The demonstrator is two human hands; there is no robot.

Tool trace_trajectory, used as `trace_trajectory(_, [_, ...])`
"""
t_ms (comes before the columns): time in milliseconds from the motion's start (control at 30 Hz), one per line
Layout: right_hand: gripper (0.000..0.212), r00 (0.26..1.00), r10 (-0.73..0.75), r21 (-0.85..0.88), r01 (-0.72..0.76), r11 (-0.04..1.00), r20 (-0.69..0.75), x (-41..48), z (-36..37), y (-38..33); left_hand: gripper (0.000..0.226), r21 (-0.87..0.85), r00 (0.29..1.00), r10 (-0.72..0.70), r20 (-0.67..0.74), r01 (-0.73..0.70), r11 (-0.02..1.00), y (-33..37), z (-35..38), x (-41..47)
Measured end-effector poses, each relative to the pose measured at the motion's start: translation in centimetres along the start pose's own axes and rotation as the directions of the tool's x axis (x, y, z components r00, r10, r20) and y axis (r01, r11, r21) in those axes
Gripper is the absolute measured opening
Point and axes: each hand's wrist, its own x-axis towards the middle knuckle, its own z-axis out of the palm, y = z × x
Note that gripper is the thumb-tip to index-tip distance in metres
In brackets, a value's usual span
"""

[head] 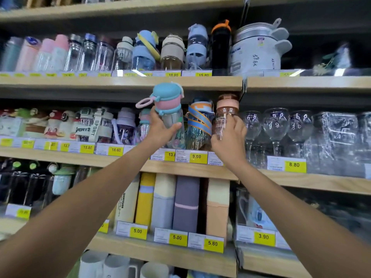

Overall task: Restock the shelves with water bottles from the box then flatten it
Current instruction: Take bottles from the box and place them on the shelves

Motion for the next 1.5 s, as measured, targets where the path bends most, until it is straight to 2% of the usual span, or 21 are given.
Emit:
trace_trajectory(167, [0.078, 0.99, 0.107, 0.065, -0.113, 0.991, 0.087, -0.2, 0.8, 1.0, 0.091, 0.089, 0.995, -0.091, 0.032, 0.087, 0.992, -1.3, 0.3, 1.3])
trace_trajectory(267, [0.085, 0.985, 0.15, 0.092, -0.157, 0.983, 0.081, 0.0, 1.5, 1.5, 0.087, 0.083, 0.998, -0.059, 0.016, 0.058, 0.995, -1.5, 0.4, 1.1])
trace_trajectory(367, [0.084, 0.985, 0.169, 0.094, -0.171, 0.981, 0.03, 0.2, 2.1, 1.9, 0.085, 0.091, 0.997, -0.041, -0.064, 0.047, 0.995, -2.1, 0.6, 0.3])
trace_trajectory(467, [0.074, 0.993, 0.107, 0.02, -0.106, 0.994, -0.05, 0.4, 2.5, 2.0, 0.09, 0.088, 0.982, -0.103, -0.159, 0.118, 0.989, -2.5, 1.0, -0.1])
trace_trajectory(567, [0.064, 0.994, -0.044, -0.051, 0.038, 0.998, -0.104, 0.3, 2.9, 1.0, 0.086, 0.053, 0.973, -0.166, -0.16, 0.177, 0.983, -2.9, 0.9, 0.1])
trace_trajectory(733, [0.072, 0.985, -0.168, -0.028, 0.167, 0.986, -0.041, 0.5, 4.5, -1.0, 0.076, 0.072, 0.981, -0.184, -0.062, 0.189, 0.979, -3.3, 0.3, 1.9])
trace_trajectory(833, [0.073, 0.987, -0.163, -0.06, 0.162, 0.985, 0.001, 0.7, 5.3, -1.3, 0.093, 0.11, 0.976, -0.213, 0.044, 0.208, 0.972, -3.0, -0.1, 3.0])
trace_trajectory(900, [0.073, 0.986, -0.166, -0.084, 0.168, 0.982, 0.032, 0.6, 5.7, -1.2, 0.096, 0.14, 0.969, -0.216, 0.118, 0.199, 0.97, -3.1, -0.2, 3.6])
trace_trajectory(1000, [0.073, 0.98, -0.186, -0.092, 0.191, 0.977, 0.068, 0.4, 6.1, -0.9, 0.112, 0.166, 0.965, -0.213, 0.155, 0.188, 0.968, -3.7, -0.2, 4.5])
trace_trajectory(1100, [0.07, 0.978, -0.187, -0.082, 0.195, 0.977, 0.092, 0.4, 6.4, -0.9, 0.093, 0.203, 0.954, -0.252, 0.165, 0.217, 0.955, -3.2, -0.2, 4.1])
trace_trajectory(1200, [0.064, 0.977, -0.187, -0.081, 0.196, 0.977, 0.104, 0.5, 6.5, -1.0, 0.09, 0.203, 0.947, -0.244, 0.208, 0.202, 0.958, -3.9, -0.2, 4.5])
trace_trajectory(1300, [0.061, 0.977, -0.184, -0.067, 0.192, 0.979, 0.11, 0.5, 6.6, -1.0, 0.077, 0.202, 0.947, -0.224, 0.232, 0.178, 0.963, -3.8, -0.2, 4.7])
trace_trajectory(1500, [0.061, 0.976, -0.189, -0.06, 0.196, 0.979, 0.108, 0.4, 6.5, -0.8, 0.043, 0.176, 0.988, -0.123, 0.099, 0.104, 0.979, -4.7, 0.0, 4.2])
